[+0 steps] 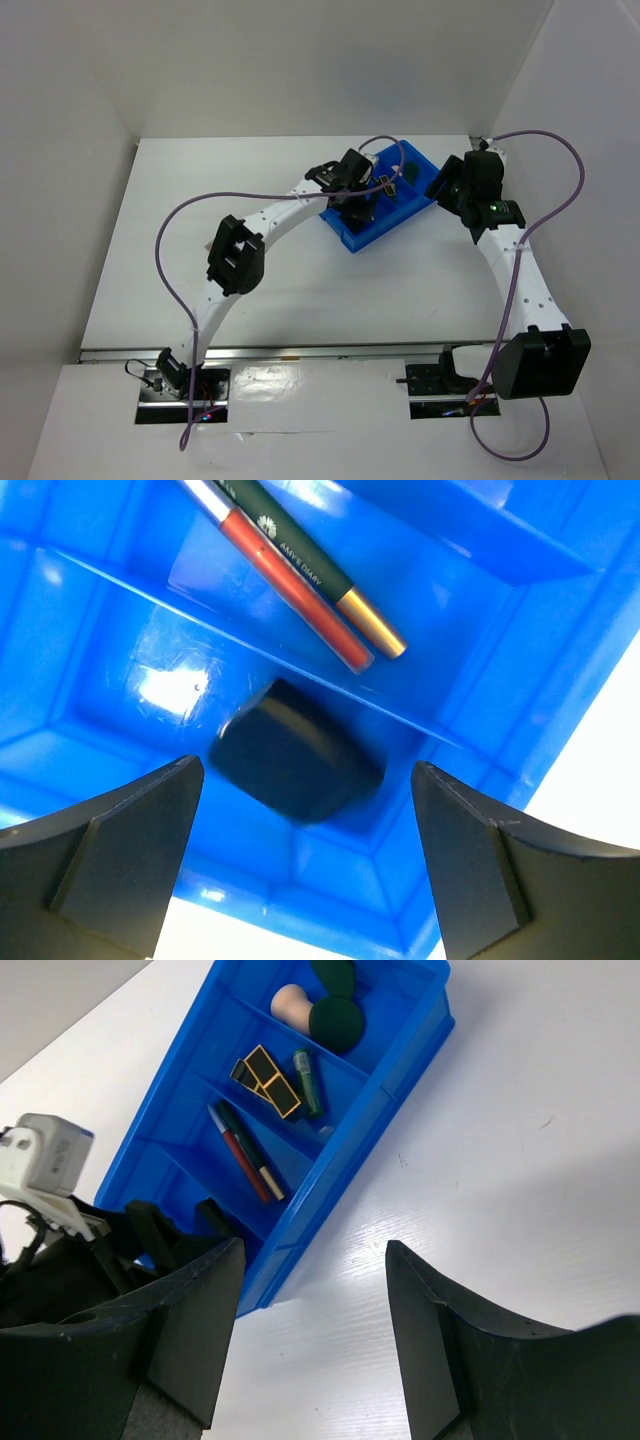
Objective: Organize the makeup
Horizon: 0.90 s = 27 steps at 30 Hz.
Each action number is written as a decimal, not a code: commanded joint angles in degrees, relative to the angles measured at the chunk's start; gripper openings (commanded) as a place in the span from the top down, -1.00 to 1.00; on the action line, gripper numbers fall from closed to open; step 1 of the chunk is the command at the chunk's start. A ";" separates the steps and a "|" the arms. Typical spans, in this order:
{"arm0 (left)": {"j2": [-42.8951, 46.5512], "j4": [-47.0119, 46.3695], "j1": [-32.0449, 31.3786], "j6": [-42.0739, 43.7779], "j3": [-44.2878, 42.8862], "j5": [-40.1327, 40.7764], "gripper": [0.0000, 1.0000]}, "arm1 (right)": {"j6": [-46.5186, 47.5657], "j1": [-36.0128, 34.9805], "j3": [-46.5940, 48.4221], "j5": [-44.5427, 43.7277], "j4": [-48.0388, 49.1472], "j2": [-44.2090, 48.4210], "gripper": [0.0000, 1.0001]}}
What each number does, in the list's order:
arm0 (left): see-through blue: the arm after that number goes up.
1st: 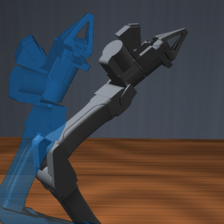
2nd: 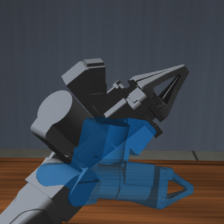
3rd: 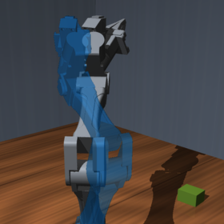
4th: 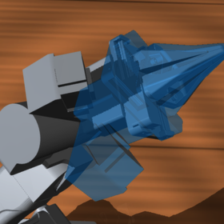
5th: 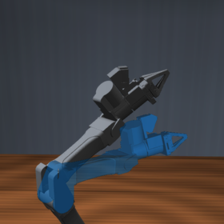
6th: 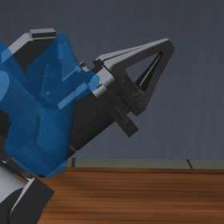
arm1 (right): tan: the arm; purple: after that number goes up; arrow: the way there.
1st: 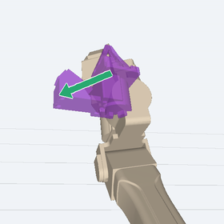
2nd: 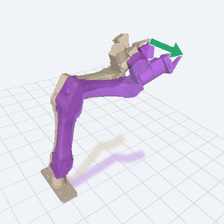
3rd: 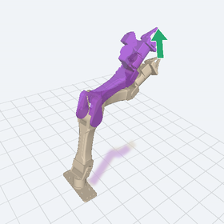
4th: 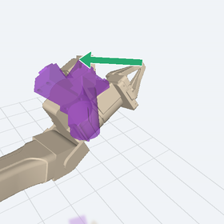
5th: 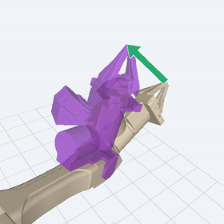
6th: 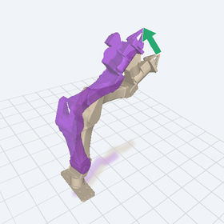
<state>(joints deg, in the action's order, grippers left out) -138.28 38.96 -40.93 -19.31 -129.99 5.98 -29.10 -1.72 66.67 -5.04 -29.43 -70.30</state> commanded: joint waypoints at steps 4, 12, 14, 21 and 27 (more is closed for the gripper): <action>10.39 0.76 -0.21 2.34 -0.70 1.13 -0.99 | 0.10 0.40 -0.23 1.26 1.74 1.48 -0.32; 25.85 -0.89 6.81 4.36 21.06 18.17 -0.90 | 0.10 0.40 0.39 1.26 2.27 2.01 -0.32; 29.27 -1.60 11.36 4.37 29.68 22.14 -0.97 | 0.10 0.40 -0.23 1.78 2.88 2.01 -0.32; 27.63 -3.62 23.43 1.47 41.83 18.90 -1.00 | -0.43 0.40 -0.23 3.28 3.50 1.40 -0.32; 24.11 -5.99 28.08 0.06 43.25 15.74 -1.00 | -0.43 0.40 -0.23 3.81 3.50 1.40 -0.32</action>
<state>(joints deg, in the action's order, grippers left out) -114.24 36.25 -13.78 -17.67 -86.52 23.64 -29.15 -1.69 66.19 -2.09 -28.67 -69.97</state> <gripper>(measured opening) 1.000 0.660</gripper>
